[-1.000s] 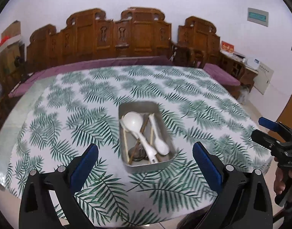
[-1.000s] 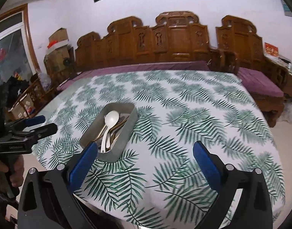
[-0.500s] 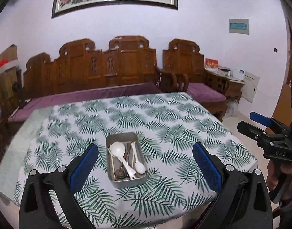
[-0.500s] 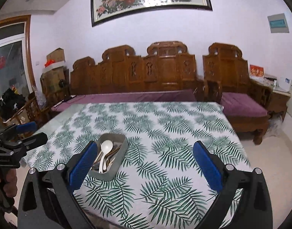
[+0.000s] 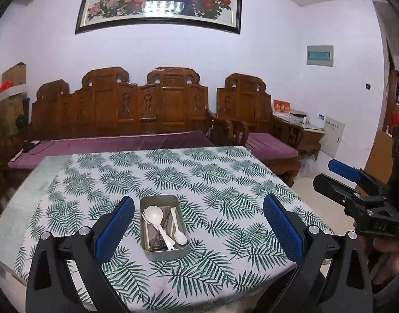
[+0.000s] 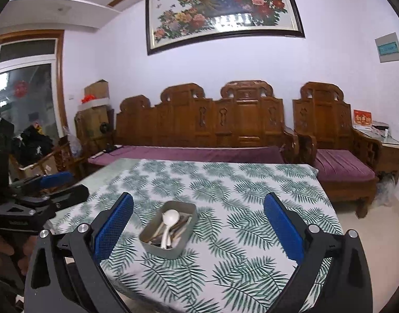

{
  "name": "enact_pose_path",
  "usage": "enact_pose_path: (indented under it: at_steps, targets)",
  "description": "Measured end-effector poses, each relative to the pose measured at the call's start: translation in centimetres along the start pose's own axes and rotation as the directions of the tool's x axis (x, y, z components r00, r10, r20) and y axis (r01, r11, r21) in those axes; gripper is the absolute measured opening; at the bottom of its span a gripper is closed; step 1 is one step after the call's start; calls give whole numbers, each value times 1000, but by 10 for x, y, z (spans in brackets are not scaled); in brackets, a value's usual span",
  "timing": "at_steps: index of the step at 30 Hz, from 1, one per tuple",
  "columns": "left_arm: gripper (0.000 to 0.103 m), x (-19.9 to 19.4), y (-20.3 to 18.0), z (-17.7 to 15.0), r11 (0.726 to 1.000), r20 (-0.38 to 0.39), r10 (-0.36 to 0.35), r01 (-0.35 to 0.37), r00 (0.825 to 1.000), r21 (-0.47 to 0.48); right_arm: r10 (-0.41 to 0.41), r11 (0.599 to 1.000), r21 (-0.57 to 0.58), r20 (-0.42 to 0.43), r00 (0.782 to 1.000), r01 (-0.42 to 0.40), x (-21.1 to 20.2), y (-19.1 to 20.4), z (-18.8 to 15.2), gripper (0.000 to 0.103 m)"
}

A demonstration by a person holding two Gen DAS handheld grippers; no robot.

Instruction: Organize utensils

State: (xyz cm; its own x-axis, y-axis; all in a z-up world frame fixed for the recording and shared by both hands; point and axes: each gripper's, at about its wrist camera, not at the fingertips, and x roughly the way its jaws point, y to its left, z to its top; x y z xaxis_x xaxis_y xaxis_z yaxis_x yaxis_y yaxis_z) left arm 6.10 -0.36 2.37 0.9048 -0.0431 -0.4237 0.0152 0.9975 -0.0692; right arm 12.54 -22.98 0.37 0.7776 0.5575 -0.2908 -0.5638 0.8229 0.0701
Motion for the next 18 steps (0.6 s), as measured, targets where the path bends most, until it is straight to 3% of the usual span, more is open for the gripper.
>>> enact_pose_path:
  at_steps: [18]
  targets:
    - [95,-11,-1,-3,1000,42,14,-14,999,2,15,1000,0,-7,1000,-15,-1,11,0,100]
